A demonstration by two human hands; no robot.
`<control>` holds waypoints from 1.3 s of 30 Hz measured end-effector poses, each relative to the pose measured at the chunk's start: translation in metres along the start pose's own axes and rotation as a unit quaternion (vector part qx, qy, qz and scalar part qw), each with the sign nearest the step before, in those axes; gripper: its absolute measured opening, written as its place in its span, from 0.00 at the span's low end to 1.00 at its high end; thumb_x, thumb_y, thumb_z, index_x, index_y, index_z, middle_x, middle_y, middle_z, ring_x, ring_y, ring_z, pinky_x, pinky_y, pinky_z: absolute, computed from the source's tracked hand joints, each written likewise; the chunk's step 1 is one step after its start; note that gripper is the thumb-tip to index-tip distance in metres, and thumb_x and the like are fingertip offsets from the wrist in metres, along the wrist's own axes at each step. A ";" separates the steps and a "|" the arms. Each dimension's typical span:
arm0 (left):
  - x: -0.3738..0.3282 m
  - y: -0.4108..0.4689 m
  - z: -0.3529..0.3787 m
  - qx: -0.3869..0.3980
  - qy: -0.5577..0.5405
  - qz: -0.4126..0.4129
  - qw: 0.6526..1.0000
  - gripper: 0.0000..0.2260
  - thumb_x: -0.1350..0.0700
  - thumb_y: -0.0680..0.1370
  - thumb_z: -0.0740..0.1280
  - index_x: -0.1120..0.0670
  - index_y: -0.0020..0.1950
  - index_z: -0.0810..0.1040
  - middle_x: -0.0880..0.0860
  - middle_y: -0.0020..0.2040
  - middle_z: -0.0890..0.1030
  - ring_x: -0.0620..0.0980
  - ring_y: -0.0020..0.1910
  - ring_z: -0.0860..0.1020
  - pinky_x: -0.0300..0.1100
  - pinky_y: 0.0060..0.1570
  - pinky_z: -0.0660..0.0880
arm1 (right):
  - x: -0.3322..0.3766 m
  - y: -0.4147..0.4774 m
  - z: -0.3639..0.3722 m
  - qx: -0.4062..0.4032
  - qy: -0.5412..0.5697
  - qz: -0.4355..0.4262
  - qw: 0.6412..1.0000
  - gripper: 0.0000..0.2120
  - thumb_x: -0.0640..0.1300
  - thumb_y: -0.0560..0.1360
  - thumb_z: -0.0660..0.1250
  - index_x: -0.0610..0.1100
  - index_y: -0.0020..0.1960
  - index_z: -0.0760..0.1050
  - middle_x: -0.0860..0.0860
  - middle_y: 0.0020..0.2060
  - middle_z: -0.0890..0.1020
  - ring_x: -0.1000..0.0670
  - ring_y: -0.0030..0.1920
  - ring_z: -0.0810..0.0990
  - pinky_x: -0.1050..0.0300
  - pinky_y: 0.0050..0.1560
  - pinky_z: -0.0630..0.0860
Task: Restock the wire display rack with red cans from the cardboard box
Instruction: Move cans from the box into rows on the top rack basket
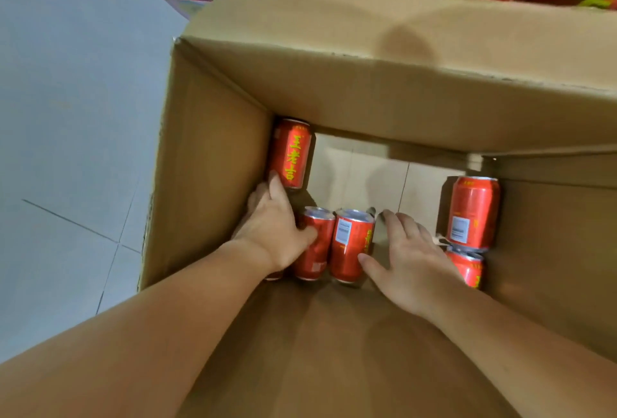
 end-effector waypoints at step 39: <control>-0.019 0.078 0.000 0.005 -0.313 -0.188 0.931 0.23 0.56 0.71 0.79 0.54 0.63 0.76 0.54 0.50 0.80 0.52 0.48 0.79 0.47 0.47 0.74 | -0.075 0.045 -0.026 -0.063 0.375 0.239 0.894 0.28 0.49 0.67 0.78 0.48 0.60 0.69 0.47 0.53 0.78 0.47 0.50 0.80 0.52 0.48 0.75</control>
Point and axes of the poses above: each hand's wrist, its own y-axis towards the middle knuckle, its own z-axis out of the palm, x = y × z, the point moved 3 cm from there along y, towards the middle knuckle
